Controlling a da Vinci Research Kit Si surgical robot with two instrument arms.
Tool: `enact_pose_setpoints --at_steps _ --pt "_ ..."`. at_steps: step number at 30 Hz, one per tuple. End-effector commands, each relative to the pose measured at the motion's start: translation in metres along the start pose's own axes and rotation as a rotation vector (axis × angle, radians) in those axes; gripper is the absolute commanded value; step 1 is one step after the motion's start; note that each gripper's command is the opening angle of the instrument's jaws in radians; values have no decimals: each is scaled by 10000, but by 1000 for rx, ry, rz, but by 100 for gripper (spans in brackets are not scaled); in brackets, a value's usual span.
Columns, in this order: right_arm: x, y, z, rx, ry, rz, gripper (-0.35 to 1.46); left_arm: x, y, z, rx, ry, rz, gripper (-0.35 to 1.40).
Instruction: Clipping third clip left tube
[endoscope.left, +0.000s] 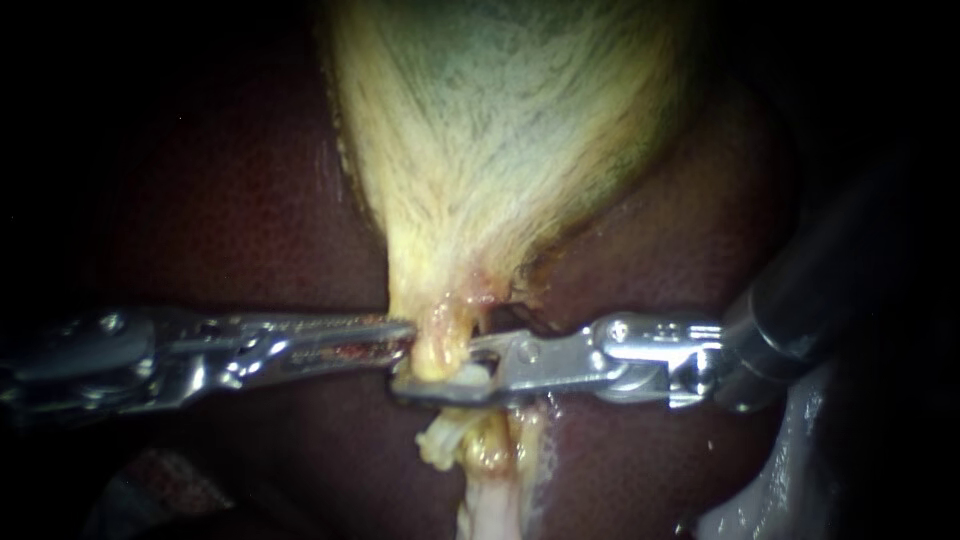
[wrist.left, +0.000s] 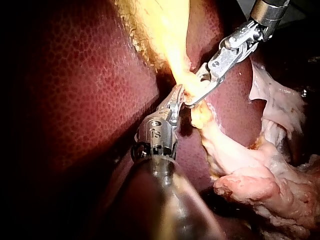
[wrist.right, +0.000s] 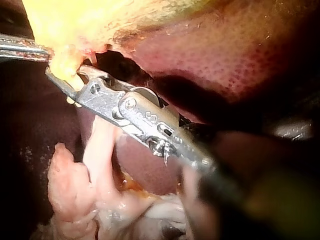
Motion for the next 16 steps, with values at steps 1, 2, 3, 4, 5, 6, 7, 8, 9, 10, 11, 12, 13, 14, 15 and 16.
enact_pose_setpoints --at_steps 1,2,3,4,5,6,7,8,9,10,11,12,13,14,15,16 --pt "-2 1 0 -4 0 1 -35 0 0 0 0 0 0 -30" --pt "-4 1 1 -5 0 0 -35 0 0 0 0 0 0 -30" --pt "-5 1 1 -5 -1 -1 -35 0 0 0 0 0 0 -30" --pt "-7 0 2 -8 0 -3 -35 0 0 0 0 0 0 -30" --pt "-10 -1 4 -6 -1 -11 -35 0 0 0 0 0 0 -30" --pt "-12 -2 5 -6 -1 -12 -35 0 0 0 0 0 0 -30" --pt "-13 -3 7 -1 -3 -13 -35 0 0 1 0 0 0 -30" --pt "-14 -4 7 2 -3 -14 -35 0 0 1 0 0 0 -30" --pt "-14 -4 8 5 -4 -8 -35 0 0 1 0 0 0 -30" --pt "-14 -4 8 8 -5 -8 -35 0 1 1 0 0 0 -30" --pt "-14 -5 9 8 -5 -8 -35 0 1 1 0 0 0 -30" --pt "-14 -5 9 8 -5 -8 -35 0 1 1 0 0 0 -30" --pt "-14 -6 9 9 -5 -9 -35 0 1 1 0 0 0 -30" --pt "-14 -6 9 9 -5 -3 -35 0 1 1 0 0 0 -30" --pt "-14 -7 9 12 -6 -3 -35 0 1 1 0 0 0 -30" --pt "-14 -7 9 12 -6 -3 -35 0 1 2 0 0 0 -30"
